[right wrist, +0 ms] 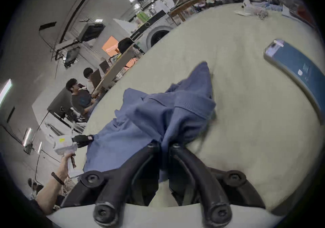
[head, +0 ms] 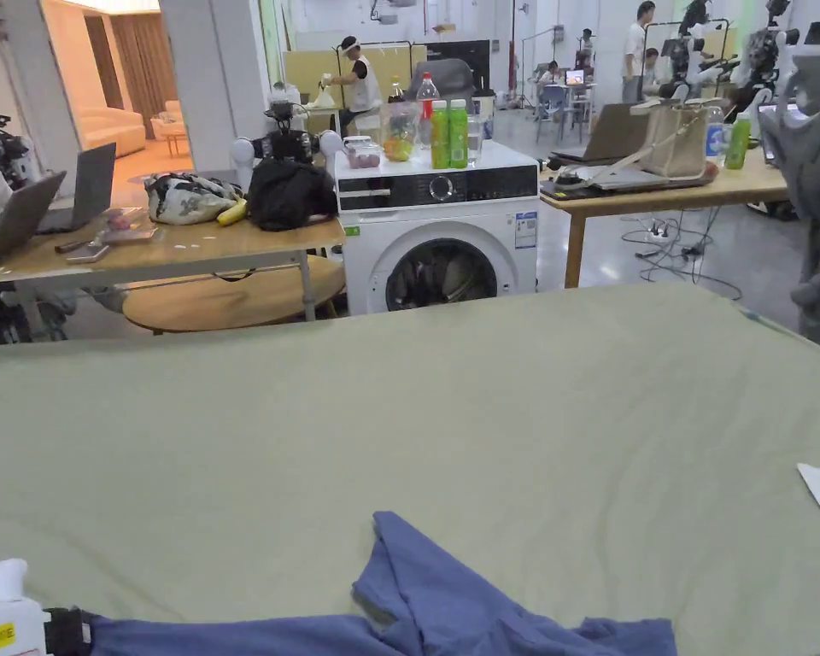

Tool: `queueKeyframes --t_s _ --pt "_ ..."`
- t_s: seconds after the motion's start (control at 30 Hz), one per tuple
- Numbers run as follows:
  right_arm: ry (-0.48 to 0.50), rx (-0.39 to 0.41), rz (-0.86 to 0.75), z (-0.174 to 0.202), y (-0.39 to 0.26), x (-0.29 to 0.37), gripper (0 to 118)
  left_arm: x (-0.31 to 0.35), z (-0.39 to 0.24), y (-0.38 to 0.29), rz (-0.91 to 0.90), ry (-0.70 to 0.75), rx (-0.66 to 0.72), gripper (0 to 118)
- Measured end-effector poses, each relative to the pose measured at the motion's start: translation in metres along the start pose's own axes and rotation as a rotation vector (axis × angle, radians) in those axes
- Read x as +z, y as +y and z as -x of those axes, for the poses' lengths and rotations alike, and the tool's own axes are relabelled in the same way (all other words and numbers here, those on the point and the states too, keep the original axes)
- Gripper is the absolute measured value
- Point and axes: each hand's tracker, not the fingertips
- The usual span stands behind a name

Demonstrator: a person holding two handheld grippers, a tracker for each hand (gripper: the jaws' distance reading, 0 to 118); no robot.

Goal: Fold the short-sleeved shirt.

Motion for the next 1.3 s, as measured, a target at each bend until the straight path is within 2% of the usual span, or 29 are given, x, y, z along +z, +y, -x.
queueKeyframes --t_s 0.07,0.1,0.17,0.27,0.33,0.4,0.5,0.57,0.7,0.97,1.23,1.3 --pt "0.044 0.066 -0.032 0.018 0.011 0.015 4 0.043 -0.005 0.01 -0.099 -0.068 -0.01 0" --pt "0.052 0.132 -0.057 0.031 0.02 0.024 4 0.07 -0.007 0.021 -0.146 -0.099 -0.017 0" --pt "0.07 0.206 -0.111 0.051 0.037 0.037 4 0.114 -0.008 0.037 -0.209 -0.123 -0.023 0" --pt "0.12 0.244 -0.184 0.078 0.072 0.056 4 0.178 -0.005 0.061 -0.373 -0.105 -0.043 0" --pt "0.121 0.278 -0.224 0.091 0.099 0.061 4 0.217 -0.002 0.075 -0.475 -0.142 -0.017 0" --pt "0.109 0.337 -0.271 0.111 0.126 0.065 4 0.244 -0.005 0.086 -0.536 -0.156 0.002 0" --pt "0.105 0.404 -0.351 0.153 0.158 0.07 4 0.268 -0.027 0.104 -0.626 -0.092 -0.067 0" --pt "0.1 0.482 -0.403 0.185 0.183 0.072 4 0.281 -0.039 0.122 -0.716 -0.059 -0.096 0" --pt "0.076 0.533 -0.44 0.227 0.237 0.065 4 0.282 -0.048 0.171 -0.744 -0.086 -0.056 0" --pt "0.016 0.609 -0.474 0.275 0.332 0.018 4 0.23 -0.07 0.248 -0.755 0.038 -0.123 0" --pt "-0.075 0.638 -0.466 0.291 0.377 -0.046 4 0.171 -0.084 0.276 -0.71 0.078 -0.134 0" --pt "-0.069 0.616 -0.452 0.288 0.382 -0.055 4 0.162 -0.083 0.274 -0.703 0.068 -0.127 0"
